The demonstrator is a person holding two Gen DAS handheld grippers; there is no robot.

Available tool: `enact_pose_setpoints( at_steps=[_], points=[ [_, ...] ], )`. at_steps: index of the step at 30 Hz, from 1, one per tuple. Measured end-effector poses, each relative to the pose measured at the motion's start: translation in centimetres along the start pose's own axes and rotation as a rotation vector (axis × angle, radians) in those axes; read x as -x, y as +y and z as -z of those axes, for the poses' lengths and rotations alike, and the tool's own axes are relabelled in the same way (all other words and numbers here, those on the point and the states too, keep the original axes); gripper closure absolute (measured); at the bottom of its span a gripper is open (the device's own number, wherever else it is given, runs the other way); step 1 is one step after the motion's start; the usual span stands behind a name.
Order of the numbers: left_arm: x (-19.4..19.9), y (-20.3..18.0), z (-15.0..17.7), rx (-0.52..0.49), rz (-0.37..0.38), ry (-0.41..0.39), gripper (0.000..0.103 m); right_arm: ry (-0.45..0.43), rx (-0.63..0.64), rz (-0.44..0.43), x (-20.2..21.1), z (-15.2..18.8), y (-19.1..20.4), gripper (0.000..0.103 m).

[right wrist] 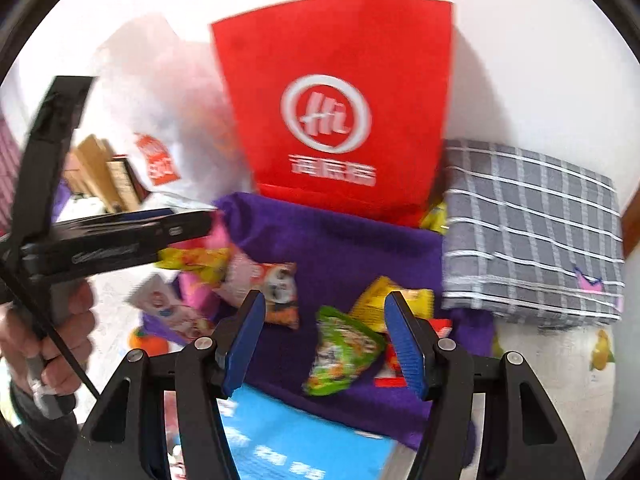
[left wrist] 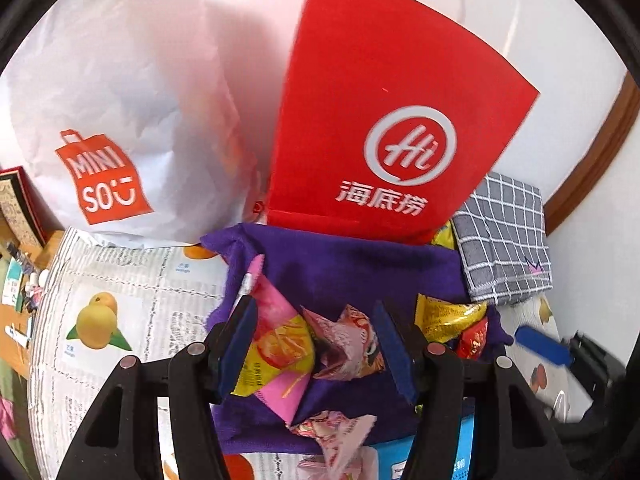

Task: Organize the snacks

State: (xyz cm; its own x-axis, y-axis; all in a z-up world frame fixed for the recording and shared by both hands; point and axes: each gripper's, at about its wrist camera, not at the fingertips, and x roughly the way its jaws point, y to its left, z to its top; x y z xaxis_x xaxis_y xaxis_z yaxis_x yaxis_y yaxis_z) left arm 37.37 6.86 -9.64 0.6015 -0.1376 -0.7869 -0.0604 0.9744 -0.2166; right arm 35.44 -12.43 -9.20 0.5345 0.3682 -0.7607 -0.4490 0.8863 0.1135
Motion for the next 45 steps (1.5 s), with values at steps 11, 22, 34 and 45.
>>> enact_pose_setpoints(
  at_steps=[11, 22, 34, 45],
  points=[
    [2.1, 2.7, -1.0, 0.042, -0.050, -0.023, 0.045, 0.001, 0.133, -0.089, -3.2, 2.0, 7.6, 0.052],
    [3.7, 4.3, -1.6, 0.063, -0.023, -0.042, 0.045, 0.034, 0.120, -0.041, -7.4, 1.9, 10.0, 0.081],
    [4.9, 3.2, -1.4, 0.038, 0.010, -0.051, 0.045, 0.100, -0.103, 0.121, -6.7, 1.6, 2.8, 0.063],
    [6.4, -0.1, -0.2, -0.045, 0.036, -0.066, 0.045, 0.064, -0.089, 0.307, -0.2, 4.8, 0.6, 0.053]
  ],
)
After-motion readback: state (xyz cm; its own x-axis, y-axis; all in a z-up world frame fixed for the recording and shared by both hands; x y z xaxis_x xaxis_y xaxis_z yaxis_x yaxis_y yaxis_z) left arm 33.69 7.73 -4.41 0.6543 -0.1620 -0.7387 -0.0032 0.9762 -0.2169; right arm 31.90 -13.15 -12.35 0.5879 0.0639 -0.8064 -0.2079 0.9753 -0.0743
